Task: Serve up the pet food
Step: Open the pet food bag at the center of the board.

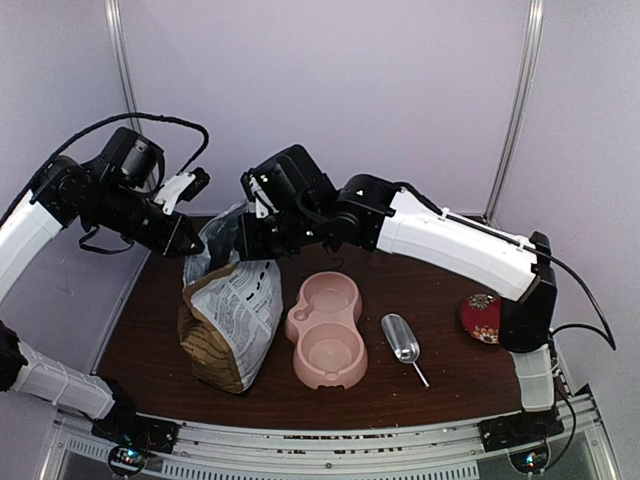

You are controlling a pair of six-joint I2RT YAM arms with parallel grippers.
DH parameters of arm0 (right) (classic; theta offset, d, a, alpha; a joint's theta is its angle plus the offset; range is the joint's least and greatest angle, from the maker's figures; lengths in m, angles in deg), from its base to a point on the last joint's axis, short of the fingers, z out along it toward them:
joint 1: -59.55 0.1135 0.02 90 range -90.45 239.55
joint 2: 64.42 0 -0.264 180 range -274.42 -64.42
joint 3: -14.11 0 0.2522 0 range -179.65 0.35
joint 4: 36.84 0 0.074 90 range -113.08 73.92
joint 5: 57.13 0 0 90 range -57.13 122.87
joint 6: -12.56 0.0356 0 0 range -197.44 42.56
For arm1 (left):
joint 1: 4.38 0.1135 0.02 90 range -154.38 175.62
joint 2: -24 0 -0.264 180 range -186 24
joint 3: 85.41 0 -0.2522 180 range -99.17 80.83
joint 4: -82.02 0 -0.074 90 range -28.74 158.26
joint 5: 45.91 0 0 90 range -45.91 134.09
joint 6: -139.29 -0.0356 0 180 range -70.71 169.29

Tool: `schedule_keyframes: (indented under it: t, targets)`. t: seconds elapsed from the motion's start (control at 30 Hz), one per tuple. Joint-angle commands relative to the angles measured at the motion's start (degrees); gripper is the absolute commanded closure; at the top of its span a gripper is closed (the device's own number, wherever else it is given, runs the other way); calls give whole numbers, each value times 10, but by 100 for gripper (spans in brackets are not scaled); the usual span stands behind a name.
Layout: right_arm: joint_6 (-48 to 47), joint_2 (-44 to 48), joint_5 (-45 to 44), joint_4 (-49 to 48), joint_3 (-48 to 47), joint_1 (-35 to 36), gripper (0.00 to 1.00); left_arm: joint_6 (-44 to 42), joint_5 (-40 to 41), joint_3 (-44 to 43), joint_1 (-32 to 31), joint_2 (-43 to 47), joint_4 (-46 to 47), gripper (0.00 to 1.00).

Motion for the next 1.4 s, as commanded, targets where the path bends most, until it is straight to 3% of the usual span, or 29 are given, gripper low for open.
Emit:
schedule_keyframes:
  t: [0.0,0.13,0.37,0.43,0.6,0.83,1.03,1.37]
  targets:
    - [-33,31,-44,74,-45,2,100,-22,117,-70,1,-13,-76,100]
    - [-31,42,-67,126,-56,1,100,-21,214,-112,-4,-28,-131,100]
    - [-19,39,-50,129,-56,3,100,-15,174,-121,-11,-45,-138,100]
    - [-18,39,-36,113,-56,4,99,-10,166,-124,-18,-44,-138,91]
    - [-17,43,-19,84,-55,10,68,7,145,-121,-27,-31,-134,59]
    - [-9,46,-23,64,-51,25,35,48,120,-111,-56,-14,-139,49]
    - [3,47,-45,61,-37,42,28,95,124,-85,-86,3,-147,45]
    - [20,46,-73,57,-19,62,28,141,107,-60,-118,16,-124,45]
